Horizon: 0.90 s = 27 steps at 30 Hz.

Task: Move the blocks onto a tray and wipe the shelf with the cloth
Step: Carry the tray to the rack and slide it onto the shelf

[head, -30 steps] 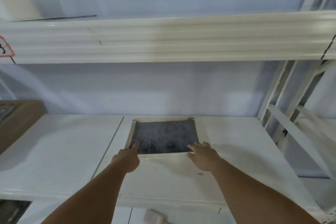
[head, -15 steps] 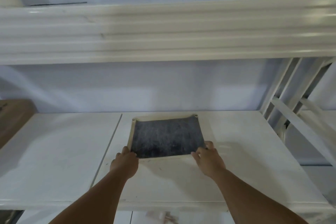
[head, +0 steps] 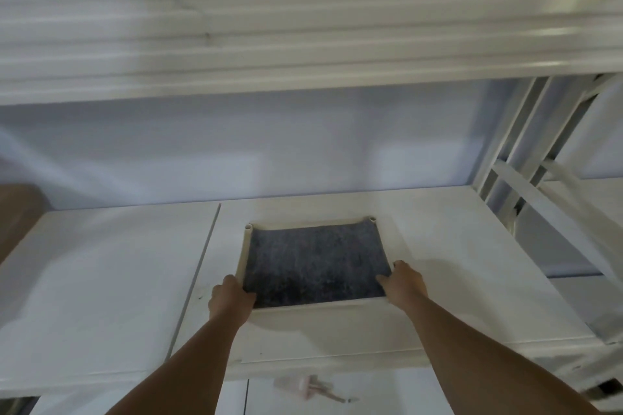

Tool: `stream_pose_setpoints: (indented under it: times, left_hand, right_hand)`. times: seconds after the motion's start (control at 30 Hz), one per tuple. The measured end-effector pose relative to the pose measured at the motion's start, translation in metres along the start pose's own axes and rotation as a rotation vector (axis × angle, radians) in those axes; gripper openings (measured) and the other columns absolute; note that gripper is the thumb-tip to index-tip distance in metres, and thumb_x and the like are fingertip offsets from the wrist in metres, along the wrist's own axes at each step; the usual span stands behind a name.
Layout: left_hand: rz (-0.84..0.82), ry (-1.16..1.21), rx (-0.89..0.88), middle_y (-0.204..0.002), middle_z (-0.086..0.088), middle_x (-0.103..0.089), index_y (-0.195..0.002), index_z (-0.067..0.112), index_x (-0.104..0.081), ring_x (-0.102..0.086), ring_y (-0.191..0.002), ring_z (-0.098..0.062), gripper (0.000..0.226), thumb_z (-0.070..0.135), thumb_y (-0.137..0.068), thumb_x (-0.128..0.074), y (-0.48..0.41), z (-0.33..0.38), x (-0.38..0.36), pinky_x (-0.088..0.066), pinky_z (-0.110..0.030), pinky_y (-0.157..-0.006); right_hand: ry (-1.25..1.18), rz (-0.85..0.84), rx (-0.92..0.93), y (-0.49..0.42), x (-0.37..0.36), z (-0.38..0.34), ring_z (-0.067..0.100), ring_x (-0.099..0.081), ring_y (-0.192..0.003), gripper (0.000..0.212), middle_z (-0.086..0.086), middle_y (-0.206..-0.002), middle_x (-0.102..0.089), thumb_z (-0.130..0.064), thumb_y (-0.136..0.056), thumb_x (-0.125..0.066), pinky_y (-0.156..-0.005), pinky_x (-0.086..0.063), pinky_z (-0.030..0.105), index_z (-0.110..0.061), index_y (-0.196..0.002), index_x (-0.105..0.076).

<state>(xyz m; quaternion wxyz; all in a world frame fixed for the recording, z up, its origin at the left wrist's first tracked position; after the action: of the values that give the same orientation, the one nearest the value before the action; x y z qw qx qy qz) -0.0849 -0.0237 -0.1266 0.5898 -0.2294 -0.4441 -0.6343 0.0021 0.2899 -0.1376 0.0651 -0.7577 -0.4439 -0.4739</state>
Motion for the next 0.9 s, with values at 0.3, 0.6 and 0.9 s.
stream_pose_setpoints:
  times: [0.3,0.6,0.9]
  left_hand:
    - [-0.087,0.178,0.037,-0.083,-0.014,-0.067,-0.095,0.002,-0.059,-0.062,-0.073,-0.028,0.033,0.03,-0.081,-0.068,-0.008,-0.013,-0.008,-0.045,-0.032,-0.06]
    - [-0.139,0.304,-0.104,-0.084,-0.015,-0.064,-0.099,0.004,-0.052,-0.061,-0.075,-0.03,0.027,0.022,-0.084,-0.065,0.008,0.018,-0.018,-0.047,-0.034,-0.061]
    - [-0.253,0.308,-0.283,-0.07,-0.008,-0.063,-0.102,0.008,-0.054,-0.058,-0.058,-0.021,0.02,0.018,-0.086,-0.061,0.065,0.074,-0.069,-0.037,-0.025,-0.045]
  right_hand:
    - [0.015,0.103,-0.077,0.02,0.0,0.019,0.035,-0.058,-0.106,0.028,0.019,-0.117,-0.061,-0.024,-0.098,-0.04,-0.076,-0.044,0.032,-0.004,-0.115,-0.052]
    - [-0.11,0.21,-0.146,0.065,0.027,0.056,0.036,-0.056,-0.109,0.029,0.021,-0.119,-0.059,-0.017,-0.099,-0.039,-0.078,-0.04,0.029,0.0,-0.119,-0.051]
    - [-0.037,0.384,-0.332,0.144,0.059,0.139,0.032,-0.056,-0.107,0.029,0.018,-0.118,-0.057,-0.017,-0.1,-0.032,-0.085,-0.042,0.034,-0.002,-0.116,-0.052]
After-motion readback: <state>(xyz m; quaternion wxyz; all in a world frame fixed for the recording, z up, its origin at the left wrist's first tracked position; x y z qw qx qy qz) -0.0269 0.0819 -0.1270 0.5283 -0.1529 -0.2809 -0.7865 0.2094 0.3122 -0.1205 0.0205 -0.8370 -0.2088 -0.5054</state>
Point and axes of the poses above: each hand's wrist, its own y-axis away from the middle knuckle, its own x-axis out of the back of the hand, z = x × y, the point moved 4 cm from there along -y, towards the middle knuckle
